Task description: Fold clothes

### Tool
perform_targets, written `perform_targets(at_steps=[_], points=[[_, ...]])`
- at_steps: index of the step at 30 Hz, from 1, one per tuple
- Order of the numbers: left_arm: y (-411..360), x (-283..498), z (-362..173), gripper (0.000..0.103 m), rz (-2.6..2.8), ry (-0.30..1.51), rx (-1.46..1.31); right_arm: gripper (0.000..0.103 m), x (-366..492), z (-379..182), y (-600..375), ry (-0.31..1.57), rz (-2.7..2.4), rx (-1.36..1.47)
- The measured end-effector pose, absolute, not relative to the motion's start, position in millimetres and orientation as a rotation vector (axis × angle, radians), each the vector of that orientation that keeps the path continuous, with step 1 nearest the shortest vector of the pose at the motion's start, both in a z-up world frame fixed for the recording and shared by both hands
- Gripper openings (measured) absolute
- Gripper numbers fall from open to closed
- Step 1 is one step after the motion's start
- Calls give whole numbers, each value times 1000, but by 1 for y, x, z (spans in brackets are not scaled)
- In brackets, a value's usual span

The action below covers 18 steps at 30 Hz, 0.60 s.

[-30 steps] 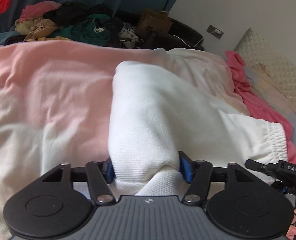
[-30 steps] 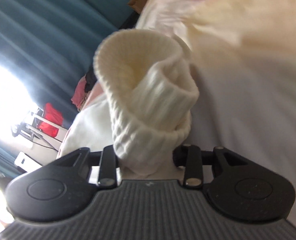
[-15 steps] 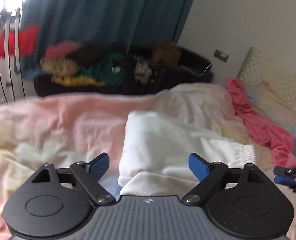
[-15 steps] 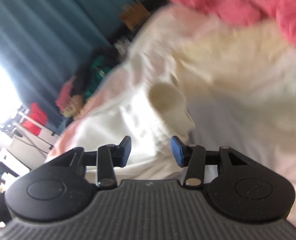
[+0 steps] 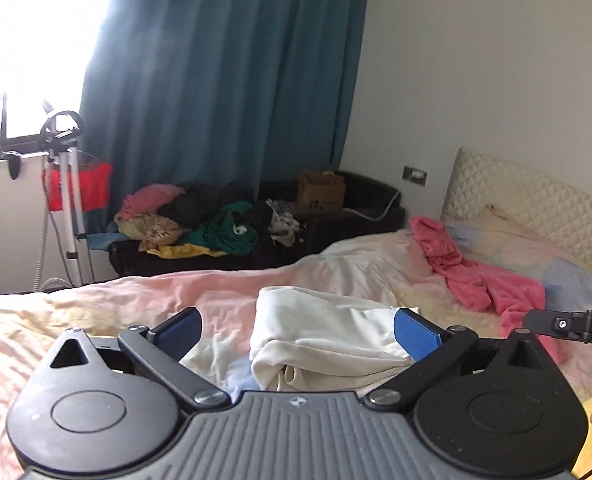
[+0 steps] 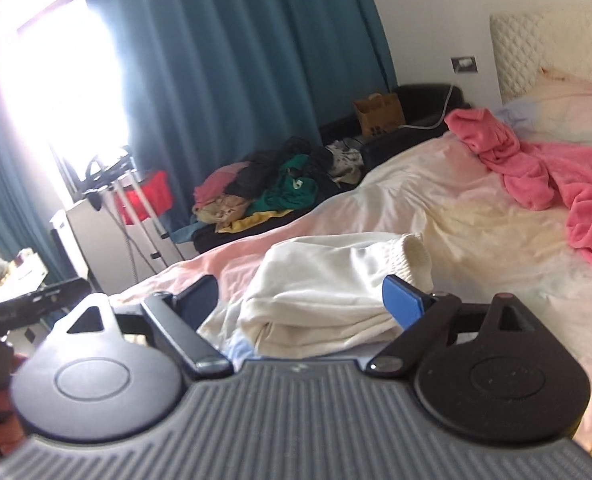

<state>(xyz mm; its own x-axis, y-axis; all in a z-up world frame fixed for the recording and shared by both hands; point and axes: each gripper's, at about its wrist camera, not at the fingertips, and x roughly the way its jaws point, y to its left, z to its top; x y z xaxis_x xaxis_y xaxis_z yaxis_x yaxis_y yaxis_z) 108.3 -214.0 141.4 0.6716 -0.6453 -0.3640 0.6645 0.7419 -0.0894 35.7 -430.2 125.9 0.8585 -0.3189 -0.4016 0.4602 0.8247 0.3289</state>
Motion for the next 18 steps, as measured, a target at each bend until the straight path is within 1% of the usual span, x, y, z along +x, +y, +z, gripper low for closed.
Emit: perform_targets(at_steps=[5, 10, 14, 18], points=[[-166, 47, 133, 103, -688, 339, 51, 90, 2, 124, -375, 285, -439, 338], [-137, 0, 116, 103, -638, 281, 109, 90, -23, 104, -333, 235, -448, 271], [-121, -19, 103, 103, -629, 261, 95, 90, -28, 80, -311, 237, -454, 220], [-116, -21, 91, 103, -617, 254, 88, 90, -23, 60, -299, 257, -468, 171]])
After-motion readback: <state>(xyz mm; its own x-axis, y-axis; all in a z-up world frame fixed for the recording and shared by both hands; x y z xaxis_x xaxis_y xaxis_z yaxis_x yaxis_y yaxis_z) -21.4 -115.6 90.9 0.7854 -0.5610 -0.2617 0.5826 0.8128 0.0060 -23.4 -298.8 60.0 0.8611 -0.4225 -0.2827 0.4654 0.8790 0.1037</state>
